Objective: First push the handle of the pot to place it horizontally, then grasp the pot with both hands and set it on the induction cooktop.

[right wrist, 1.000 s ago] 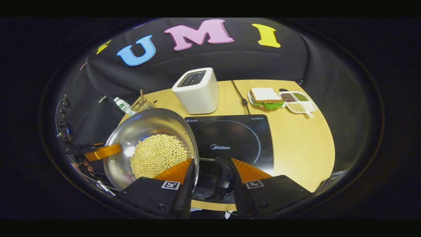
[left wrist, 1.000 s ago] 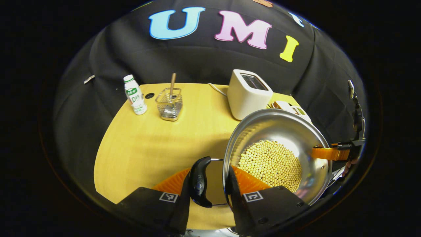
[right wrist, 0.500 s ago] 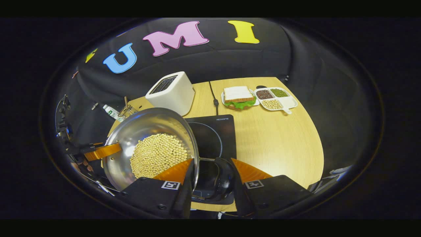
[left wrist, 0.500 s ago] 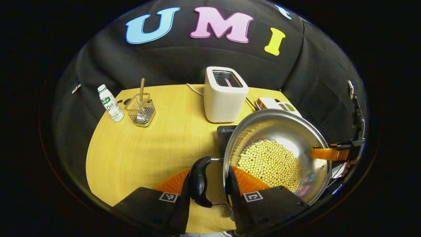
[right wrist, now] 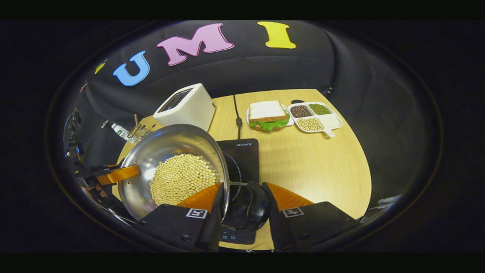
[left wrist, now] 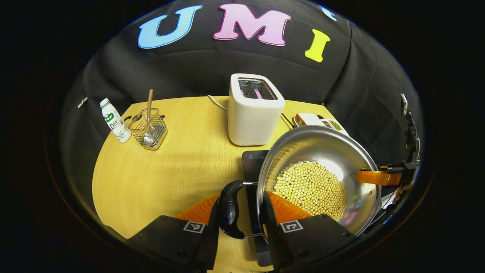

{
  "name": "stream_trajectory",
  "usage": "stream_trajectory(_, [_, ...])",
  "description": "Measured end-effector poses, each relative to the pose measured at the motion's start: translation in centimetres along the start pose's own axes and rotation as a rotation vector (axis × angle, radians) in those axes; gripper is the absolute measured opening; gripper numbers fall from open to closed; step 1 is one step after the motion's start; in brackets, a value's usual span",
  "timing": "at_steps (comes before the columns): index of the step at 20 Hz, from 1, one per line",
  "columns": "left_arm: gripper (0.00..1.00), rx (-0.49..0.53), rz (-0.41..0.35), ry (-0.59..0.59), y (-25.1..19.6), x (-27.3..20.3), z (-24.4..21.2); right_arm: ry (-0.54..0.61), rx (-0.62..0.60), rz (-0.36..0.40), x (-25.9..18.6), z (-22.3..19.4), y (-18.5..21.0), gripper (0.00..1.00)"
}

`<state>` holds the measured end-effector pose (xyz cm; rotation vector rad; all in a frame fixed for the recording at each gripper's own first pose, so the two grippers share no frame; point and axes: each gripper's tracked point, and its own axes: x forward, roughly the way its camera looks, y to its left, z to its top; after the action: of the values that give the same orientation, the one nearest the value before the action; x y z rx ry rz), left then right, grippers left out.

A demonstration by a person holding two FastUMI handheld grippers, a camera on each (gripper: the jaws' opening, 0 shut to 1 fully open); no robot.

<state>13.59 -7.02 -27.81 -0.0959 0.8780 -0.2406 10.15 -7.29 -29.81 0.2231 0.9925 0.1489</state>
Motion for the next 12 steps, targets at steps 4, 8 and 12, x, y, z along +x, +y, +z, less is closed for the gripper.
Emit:
stream_trajectory(4, [0.57,-0.011,0.003,0.011,0.0,1.5,0.1,0.005,-0.004,-0.004,1.5,0.2,-0.4,0.56])
stream_trajectory(8, [0.58,-0.015,0.010,0.023,0.2,2.6,0.1,0.014,-0.003,-0.004,2.7,0.4,-0.6,0.56])
stream_trajectory(12, [0.57,-0.021,0.010,0.034,0.3,3.3,0.0,0.025,-0.007,-0.011,3.4,0.2,-0.7,0.56])
